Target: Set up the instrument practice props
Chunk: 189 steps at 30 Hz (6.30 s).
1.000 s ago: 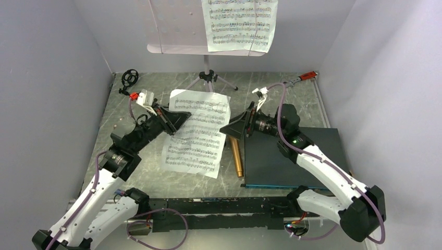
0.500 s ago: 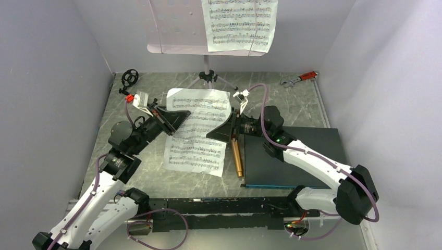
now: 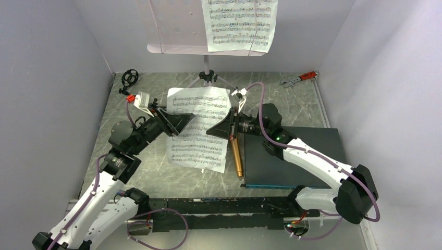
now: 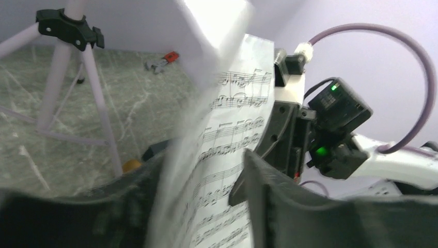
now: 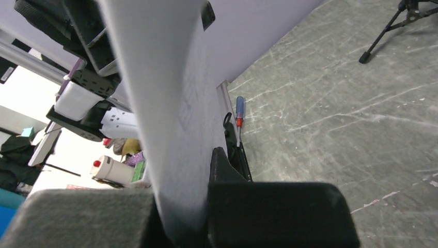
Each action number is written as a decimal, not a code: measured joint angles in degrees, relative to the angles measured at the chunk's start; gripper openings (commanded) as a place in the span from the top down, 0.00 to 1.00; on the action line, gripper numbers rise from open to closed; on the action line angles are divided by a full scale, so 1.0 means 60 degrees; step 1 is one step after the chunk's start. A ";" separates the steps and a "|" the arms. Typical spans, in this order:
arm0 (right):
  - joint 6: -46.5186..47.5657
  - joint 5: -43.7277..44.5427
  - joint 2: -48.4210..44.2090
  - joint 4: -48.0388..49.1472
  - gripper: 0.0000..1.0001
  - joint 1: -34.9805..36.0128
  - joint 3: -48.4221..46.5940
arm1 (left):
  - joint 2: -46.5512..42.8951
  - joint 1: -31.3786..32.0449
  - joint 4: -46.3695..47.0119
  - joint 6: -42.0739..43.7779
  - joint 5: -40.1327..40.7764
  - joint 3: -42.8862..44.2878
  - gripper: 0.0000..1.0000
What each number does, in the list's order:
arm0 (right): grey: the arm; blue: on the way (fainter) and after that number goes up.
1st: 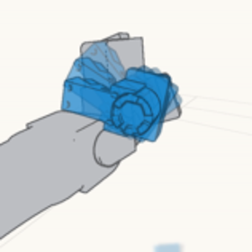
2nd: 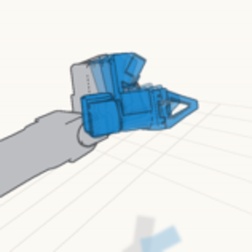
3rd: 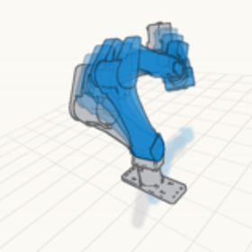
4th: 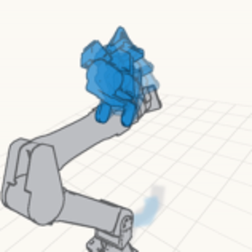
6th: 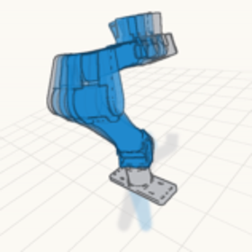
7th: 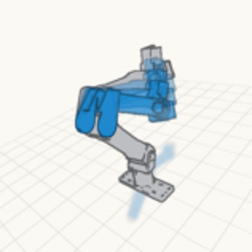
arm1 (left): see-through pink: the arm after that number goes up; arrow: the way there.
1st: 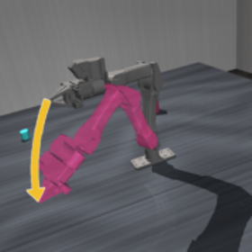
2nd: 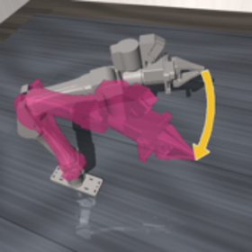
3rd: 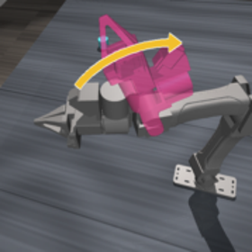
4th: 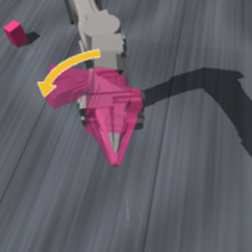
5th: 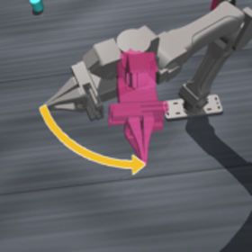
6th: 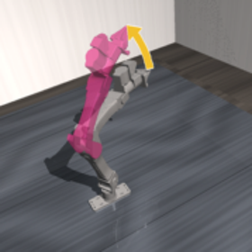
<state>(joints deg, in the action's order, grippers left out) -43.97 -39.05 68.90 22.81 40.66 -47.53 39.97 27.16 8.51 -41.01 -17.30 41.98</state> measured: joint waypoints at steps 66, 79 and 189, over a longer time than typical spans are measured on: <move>0.4211 -0.0623 -0.1413 -0.6681 1.00 -0.2459 -0.2069 | 0.3319 -0.2728 -0.4306 0.0204 -0.0335 0.1122 0.06; 0.4051 -0.0754 0.0463 -0.6849 1.00 -0.1315 -0.5344 | 0.3034 -0.2728 -0.4677 0.2069 0.0386 0.3588 0.06; 0.4266 0.0922 0.4874 -0.5431 1.00 -0.2335 -1.3916 | 0.6430 -0.2816 -0.3898 0.4258 0.0240 1.0127 0.98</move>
<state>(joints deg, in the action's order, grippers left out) -18.37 -33.52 98.15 -9.78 26.65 -131.02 78.54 10.26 -14.87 -15.46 -15.86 102.74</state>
